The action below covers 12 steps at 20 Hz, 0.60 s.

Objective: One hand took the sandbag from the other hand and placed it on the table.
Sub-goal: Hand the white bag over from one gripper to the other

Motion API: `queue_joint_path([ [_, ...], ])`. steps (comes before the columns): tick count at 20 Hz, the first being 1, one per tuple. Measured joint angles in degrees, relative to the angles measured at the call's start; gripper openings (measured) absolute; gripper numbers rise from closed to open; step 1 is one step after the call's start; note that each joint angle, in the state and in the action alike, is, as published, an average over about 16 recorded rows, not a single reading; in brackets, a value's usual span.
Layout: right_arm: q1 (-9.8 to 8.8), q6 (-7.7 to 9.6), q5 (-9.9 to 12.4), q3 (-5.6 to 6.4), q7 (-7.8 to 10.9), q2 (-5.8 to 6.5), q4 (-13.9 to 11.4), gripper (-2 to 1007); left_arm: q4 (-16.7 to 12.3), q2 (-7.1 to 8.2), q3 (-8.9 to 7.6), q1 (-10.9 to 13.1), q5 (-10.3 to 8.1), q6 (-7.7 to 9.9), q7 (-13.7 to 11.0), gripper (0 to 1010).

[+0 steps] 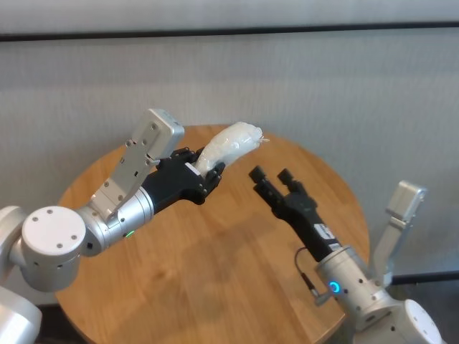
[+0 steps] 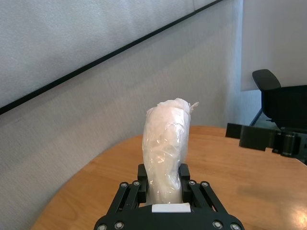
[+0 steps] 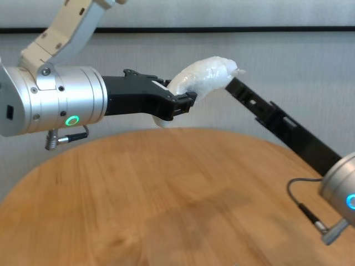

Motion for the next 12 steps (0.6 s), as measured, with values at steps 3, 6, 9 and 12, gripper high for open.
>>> queue_joint_path([
  [3, 0.9, 1.43, 1.7, -0.03, 1.25, -1.53, 1.72, 1000, 0.0, 0.0, 0.0, 0.0, 0.0, 0.0, 0.0, 412],
  [6, 1.99, 2.21, 3.02, -0.13, 2.43, -3.07, 3.47, 1000, 0.0, 0.0, 0.0, 0.0, 0.0, 0.0, 0.0, 412],
  [9, 3.22, 2.52, 4.05, -0.23, 3.46, -4.46, 5.17, 1000, 0.0, 0.0, 0.0, 0.0, 0.0, 0.0, 0.0, 412],
  [12, 4.42, 2.54, 4.8, -0.3, 4.07, -5.58, 6.66, 1000, 0.0, 0.0, 0.0, 0.0, 0.0, 0.0, 0.0, 412],
])
